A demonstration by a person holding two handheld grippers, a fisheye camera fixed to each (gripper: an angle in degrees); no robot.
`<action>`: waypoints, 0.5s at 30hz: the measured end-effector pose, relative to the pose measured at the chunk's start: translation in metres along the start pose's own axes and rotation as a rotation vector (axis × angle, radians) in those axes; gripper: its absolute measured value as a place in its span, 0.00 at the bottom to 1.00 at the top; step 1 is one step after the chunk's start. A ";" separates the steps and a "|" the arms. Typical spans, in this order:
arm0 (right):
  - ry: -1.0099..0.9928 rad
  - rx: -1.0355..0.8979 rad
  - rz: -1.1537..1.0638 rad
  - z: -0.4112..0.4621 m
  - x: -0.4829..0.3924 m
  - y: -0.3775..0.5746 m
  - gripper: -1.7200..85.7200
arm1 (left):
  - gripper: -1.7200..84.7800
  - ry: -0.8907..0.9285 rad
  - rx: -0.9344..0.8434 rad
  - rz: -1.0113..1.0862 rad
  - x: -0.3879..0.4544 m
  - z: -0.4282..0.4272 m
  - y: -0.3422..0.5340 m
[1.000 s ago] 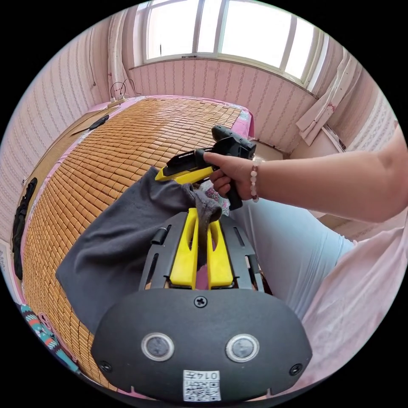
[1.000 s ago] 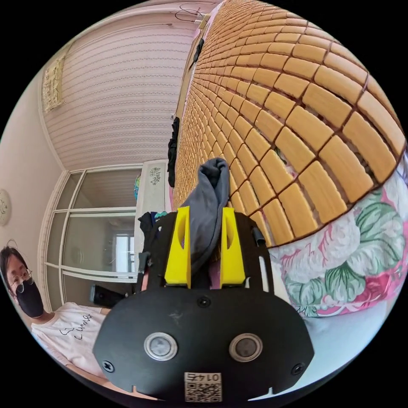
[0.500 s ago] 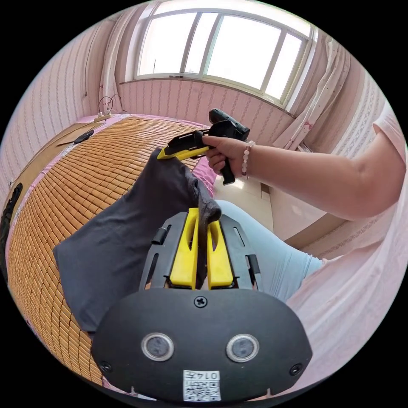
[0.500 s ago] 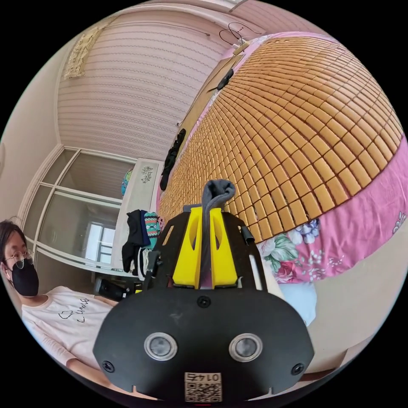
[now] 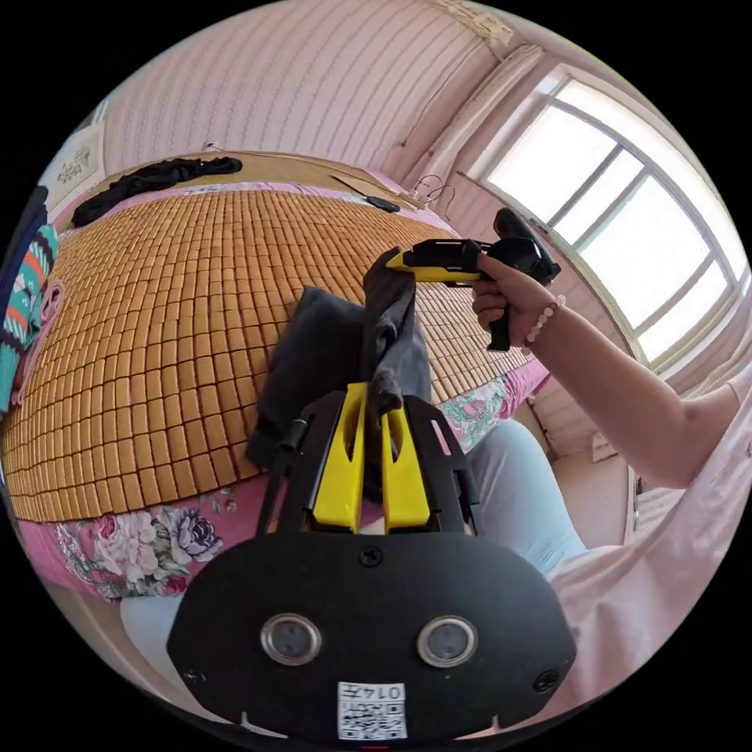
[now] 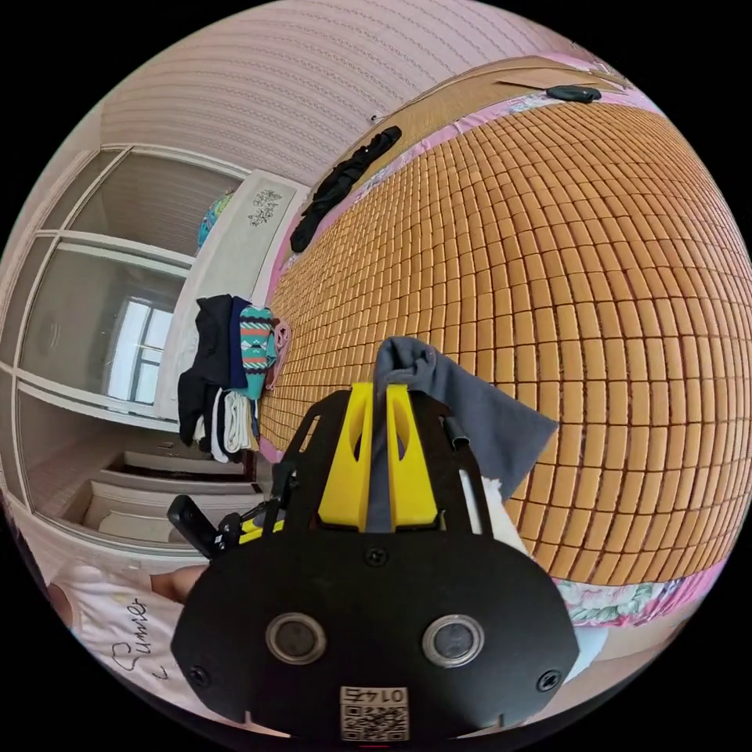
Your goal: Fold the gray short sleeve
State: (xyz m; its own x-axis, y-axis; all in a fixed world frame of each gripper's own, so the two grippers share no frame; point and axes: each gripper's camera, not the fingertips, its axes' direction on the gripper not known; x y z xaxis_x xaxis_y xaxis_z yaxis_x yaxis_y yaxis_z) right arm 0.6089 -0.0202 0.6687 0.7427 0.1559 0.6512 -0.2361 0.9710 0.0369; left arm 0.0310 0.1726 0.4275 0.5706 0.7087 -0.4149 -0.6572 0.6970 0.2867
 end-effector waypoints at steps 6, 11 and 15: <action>0.144 -0.080 -0.015 0.084 -0.051 -0.044 0.08 | 0.08 -0.105 -0.083 -0.193 -0.070 0.008 0.004; 0.206 -0.063 -0.152 0.098 -0.082 -0.060 0.10 | 0.11 -0.157 -0.180 -0.287 -0.103 -0.007 0.018; 0.403 -0.161 -0.317 0.136 -0.104 -0.069 0.15 | 0.14 -0.156 -0.139 -0.268 -0.106 -0.021 0.024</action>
State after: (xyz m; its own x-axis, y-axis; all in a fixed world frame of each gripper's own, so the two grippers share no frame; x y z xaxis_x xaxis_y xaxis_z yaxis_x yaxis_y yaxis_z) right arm 0.4625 -0.1278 0.7019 0.9511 -0.1233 0.2834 0.1146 0.9923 0.0471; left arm -0.0556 0.1121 0.4605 0.7933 0.5182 -0.3196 -0.5287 0.8467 0.0603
